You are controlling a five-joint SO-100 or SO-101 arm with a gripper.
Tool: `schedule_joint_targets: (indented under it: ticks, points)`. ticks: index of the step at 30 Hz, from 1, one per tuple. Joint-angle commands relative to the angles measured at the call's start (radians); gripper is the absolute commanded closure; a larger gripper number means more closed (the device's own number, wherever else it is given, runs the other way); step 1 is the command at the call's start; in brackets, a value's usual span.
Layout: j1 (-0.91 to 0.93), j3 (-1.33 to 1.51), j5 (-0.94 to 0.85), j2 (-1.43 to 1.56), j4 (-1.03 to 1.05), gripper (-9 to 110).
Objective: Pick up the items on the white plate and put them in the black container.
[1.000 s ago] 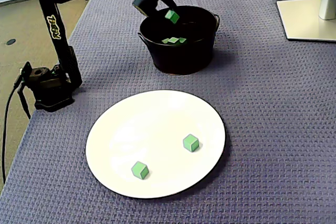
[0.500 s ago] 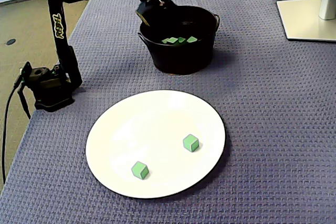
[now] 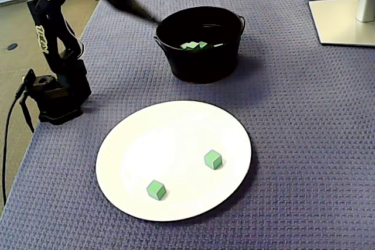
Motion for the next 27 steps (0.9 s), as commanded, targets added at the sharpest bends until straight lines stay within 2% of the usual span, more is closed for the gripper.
schedule_joint_targets:
  ticks: [1,6,15,27]
  points:
    - [0.272,0.179,0.026,0.028,-0.103,72]
    - [0.359,0.304,-0.009,-0.114,-0.196,71]
    - [0.376,0.106,-0.072,-0.459,-0.189,73]
    - [0.382,0.124,-0.084,-0.620,-0.308,73]
